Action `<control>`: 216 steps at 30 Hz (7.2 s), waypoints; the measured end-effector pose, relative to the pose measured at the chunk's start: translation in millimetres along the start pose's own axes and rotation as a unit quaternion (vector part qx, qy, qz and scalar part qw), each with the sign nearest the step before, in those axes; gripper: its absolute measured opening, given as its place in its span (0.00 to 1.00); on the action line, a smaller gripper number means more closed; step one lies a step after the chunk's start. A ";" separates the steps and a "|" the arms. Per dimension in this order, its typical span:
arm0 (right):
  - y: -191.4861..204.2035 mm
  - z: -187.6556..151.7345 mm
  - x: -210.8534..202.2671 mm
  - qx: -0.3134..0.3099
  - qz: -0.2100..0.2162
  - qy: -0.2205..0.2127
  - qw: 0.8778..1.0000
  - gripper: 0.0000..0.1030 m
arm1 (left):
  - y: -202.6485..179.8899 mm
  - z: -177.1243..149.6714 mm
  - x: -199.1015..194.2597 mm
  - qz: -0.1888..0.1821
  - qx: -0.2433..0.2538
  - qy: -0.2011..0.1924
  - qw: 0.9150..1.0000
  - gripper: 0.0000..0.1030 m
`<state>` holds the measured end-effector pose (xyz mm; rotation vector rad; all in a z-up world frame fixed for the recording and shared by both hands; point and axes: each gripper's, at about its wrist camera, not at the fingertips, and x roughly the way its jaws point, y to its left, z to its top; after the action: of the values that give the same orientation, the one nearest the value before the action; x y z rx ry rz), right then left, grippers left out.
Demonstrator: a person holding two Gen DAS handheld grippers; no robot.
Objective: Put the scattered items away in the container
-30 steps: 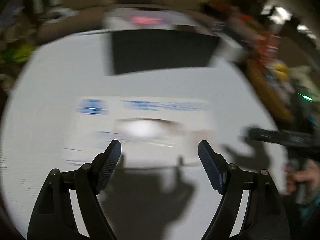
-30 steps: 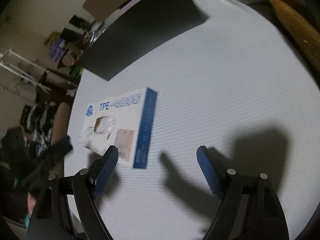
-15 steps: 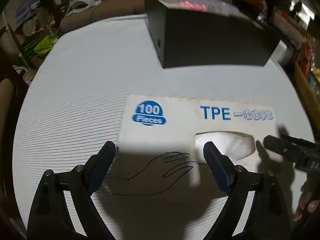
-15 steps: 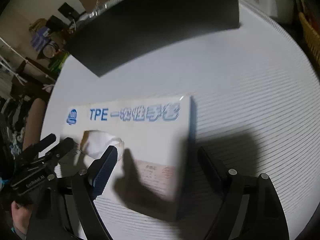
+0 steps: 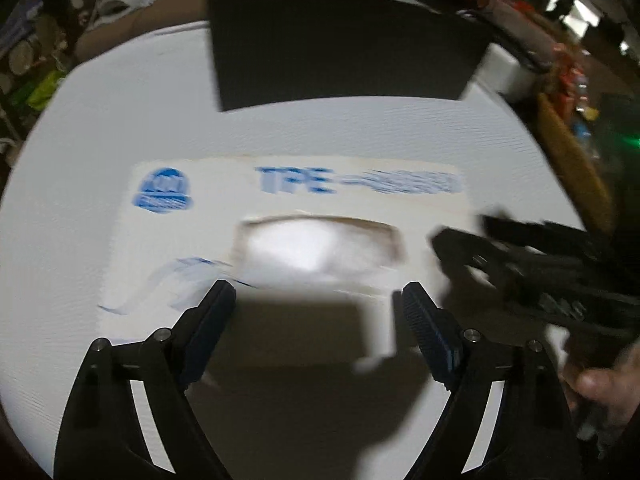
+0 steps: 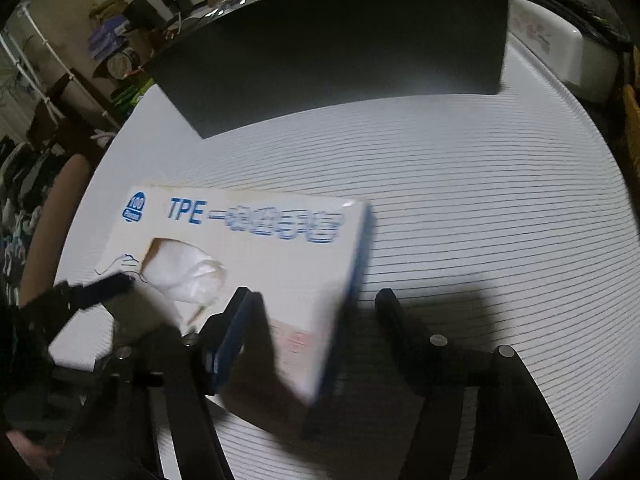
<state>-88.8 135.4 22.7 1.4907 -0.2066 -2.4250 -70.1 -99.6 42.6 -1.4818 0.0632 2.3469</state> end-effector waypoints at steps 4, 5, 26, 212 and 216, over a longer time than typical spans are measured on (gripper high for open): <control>-15.1 -8.2 -17.7 -0.008 0.001 0.005 1.000 0.60 | -10.4 1.4 -19.5 0.011 0.005 -0.022 1.000 0.81; -23.1 -9.7 -22.2 0.005 0.004 0.010 1.000 0.60 | -3.7 5.7 -26.8 0.036 0.004 -0.036 0.999 0.81; -3.7 17.8 -3.9 0.048 0.059 0.037 0.996 0.77 | 67.0 10.4 28.7 0.019 -0.111 0.012 0.994 0.88; -36.8 -30.1 -85.0 -0.011 -0.085 -0.064 0.994 1.00 | -68.6 -31.7 -15.8 0.159 -0.152 -0.070 0.973 1.00; -37.9 -45.5 -74.1 -0.014 -0.090 -0.061 0.994 1.00 | -72.8 -43.1 -1.3 0.164 -0.147 -0.066 0.973 1.00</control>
<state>-23.1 195.9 54.7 1.4054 -0.0639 -2.6522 -8.7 -41.9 35.6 -1.5386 -0.0832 2.8185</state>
